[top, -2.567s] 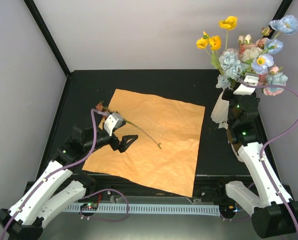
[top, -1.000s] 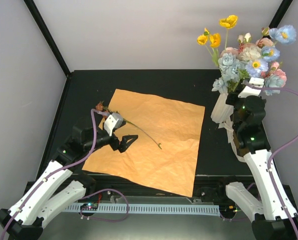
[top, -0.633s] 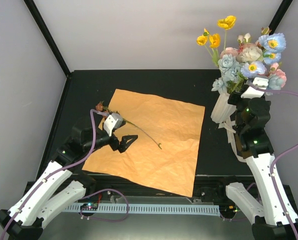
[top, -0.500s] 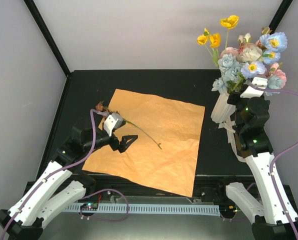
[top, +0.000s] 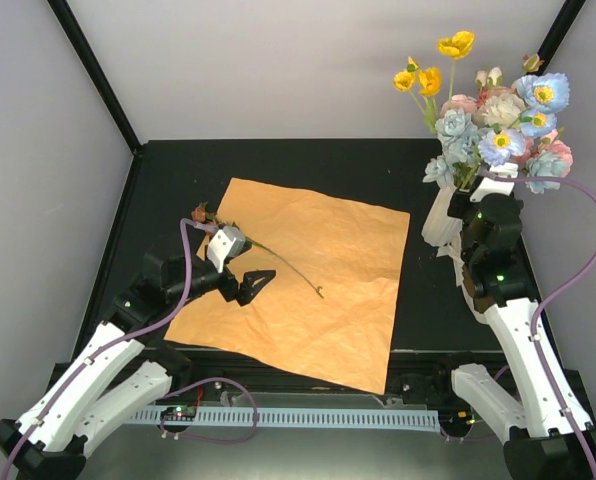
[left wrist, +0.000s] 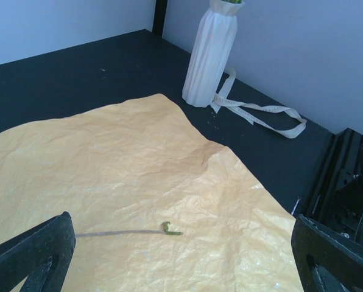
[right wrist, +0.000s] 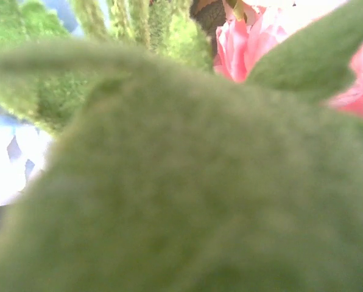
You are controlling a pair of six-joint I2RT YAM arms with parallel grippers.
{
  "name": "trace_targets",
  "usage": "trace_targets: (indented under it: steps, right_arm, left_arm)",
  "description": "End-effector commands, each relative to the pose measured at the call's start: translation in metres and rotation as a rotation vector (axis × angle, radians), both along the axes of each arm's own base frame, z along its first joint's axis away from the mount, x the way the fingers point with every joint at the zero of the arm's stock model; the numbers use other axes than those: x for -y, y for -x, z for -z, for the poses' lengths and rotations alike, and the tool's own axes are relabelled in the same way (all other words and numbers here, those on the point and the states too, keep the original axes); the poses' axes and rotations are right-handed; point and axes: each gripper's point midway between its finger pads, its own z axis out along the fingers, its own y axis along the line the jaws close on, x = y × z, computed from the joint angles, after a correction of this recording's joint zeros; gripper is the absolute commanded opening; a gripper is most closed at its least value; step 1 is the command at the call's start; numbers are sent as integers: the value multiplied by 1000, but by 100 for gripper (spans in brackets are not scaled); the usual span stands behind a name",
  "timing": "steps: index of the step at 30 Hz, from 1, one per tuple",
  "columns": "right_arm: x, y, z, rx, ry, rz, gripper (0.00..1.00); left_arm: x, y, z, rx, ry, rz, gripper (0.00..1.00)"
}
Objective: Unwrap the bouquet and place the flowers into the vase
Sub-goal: Insert the fake flower into the vase, then pick up the fake flower from the wrapping paper.
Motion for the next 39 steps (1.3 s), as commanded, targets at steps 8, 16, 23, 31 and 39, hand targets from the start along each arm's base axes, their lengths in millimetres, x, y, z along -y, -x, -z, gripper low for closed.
trace_targets:
  steps: [8,16,23,31,39]
  right_arm:
    - [-20,20,-13,35,-81,-140,27]
    - [-44,46,20,-82,-348,-261,30]
    - [-78,61,52,-154,-533,-421,31]
    - [-119,67,97,-278,-615,-555,32]
    - [-134,73,105,-293,-591,-608,33]
  left_arm:
    - [-6,-10,5,-10,-29,-65,99]
    - [-24,-49,32,-202,-20,-341,99]
    - [-18,-81,75,-513,213,-472,95]
    - [-30,-130,131,-793,389,-675,74]
    - [-52,-168,199,-945,331,-892,63]
